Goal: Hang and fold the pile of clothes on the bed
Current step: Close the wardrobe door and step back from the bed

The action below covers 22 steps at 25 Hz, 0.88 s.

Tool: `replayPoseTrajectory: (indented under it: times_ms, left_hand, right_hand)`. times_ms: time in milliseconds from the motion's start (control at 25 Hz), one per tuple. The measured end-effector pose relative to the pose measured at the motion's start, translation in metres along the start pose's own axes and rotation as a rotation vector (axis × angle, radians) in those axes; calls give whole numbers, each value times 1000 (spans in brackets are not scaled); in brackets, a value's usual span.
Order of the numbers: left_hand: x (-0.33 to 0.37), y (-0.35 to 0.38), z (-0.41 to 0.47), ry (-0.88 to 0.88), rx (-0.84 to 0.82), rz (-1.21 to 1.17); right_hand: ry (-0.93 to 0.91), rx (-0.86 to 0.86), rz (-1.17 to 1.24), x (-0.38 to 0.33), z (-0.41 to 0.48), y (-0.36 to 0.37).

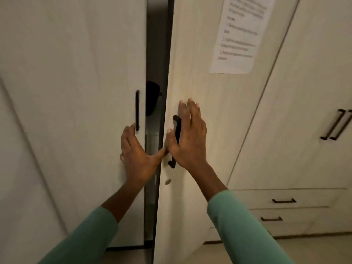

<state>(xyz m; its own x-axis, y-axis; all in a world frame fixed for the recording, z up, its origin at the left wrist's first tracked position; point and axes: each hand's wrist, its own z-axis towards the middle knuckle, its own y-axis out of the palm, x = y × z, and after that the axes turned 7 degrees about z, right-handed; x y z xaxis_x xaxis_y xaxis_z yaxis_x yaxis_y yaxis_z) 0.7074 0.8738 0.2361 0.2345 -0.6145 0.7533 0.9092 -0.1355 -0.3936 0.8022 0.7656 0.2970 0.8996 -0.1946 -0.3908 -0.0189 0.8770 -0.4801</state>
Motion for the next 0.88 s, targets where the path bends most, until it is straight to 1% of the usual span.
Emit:
replayPoseTrajectory:
  times_ms: [80,120,320,440,520,600,640,680,760,840,880]
  left_hand:
    - [-28,1,46,-76,4,116]
    - [-38,5,66,-78,3,163]
    - [-73,43,145,121,119,360]
    - [-95,65,181,216,168,443]
    - [-107,78,197,261,224,496]
    - [-108,78,199,320,293,500]
    - [-117,89,207,336,305,499]
    - [-128,105,220,333,297,501]
    - [-120,106,216,325,309,487]
    - [-114,116,216,302,345,477]
    - [-113,118,215,289,330,458]
  right_hand:
    - [39,-37,-75,-1,27,51]
    - [47,-32,-119,3,39,72]
    - [-4,48,-220,39,86,146]
    - [-30,102,-221,61,109,179]
    - [-50,164,-179,71,119,197]
    - [-71,231,-109,73,124,202]
    - [-83,267,-92,82,129,215]
    - [-80,302,-79,94,137,235]
    - [-122,344,-87,95,141,229]
    - [-121,349,-113,99,145,232]
    - [-109,333,-118,100,144,233]
